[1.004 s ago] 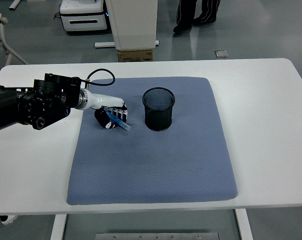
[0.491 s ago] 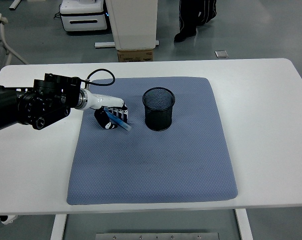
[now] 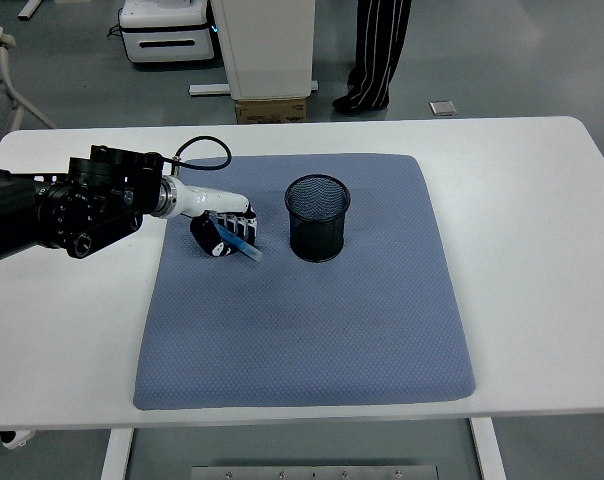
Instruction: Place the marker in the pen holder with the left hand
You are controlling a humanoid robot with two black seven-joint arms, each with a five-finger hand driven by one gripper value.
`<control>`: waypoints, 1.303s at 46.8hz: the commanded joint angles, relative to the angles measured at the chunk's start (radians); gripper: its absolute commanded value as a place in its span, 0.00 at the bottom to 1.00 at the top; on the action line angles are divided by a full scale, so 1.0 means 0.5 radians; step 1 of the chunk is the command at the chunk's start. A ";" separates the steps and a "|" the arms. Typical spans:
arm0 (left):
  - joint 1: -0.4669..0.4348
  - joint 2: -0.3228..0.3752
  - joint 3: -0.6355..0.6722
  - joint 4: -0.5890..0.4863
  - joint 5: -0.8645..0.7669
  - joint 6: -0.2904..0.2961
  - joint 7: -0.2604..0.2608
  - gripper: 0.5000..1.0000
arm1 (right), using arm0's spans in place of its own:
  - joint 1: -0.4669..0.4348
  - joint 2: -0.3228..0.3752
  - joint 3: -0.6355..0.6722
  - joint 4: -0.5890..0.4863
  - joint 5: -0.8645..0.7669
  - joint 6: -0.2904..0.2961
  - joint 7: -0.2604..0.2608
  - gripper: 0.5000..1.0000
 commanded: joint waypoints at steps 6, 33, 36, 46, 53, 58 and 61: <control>0.000 -0.010 0.000 0.003 0.003 0.000 -0.002 0.00 | 0.000 0.000 0.000 0.000 0.000 0.000 0.000 1.00; 0.000 -0.007 0.000 0.003 0.003 0.000 -0.002 0.16 | 0.000 0.000 0.000 0.000 0.000 0.000 0.000 1.00; 0.000 -0.007 0.000 0.003 0.003 0.000 -0.002 0.16 | 0.000 0.000 0.000 0.000 0.000 0.000 0.000 1.00; -0.006 -0.007 0.000 0.003 0.000 0.000 -0.002 0.17 | 0.000 0.000 0.000 0.000 0.000 0.000 0.000 1.00; -0.012 -0.007 0.000 0.003 0.000 0.000 -0.002 0.17 | 0.000 0.000 0.000 0.000 0.000 0.000 0.000 1.00; -0.018 -0.007 0.000 0.003 0.003 0.000 -0.002 0.16 | 0.000 0.000 0.000 0.000 0.000 0.000 0.000 1.00; -0.018 -0.010 0.000 0.003 0.003 0.000 -0.002 0.15 | 0.000 0.000 0.000 0.000 0.000 0.000 0.000 1.00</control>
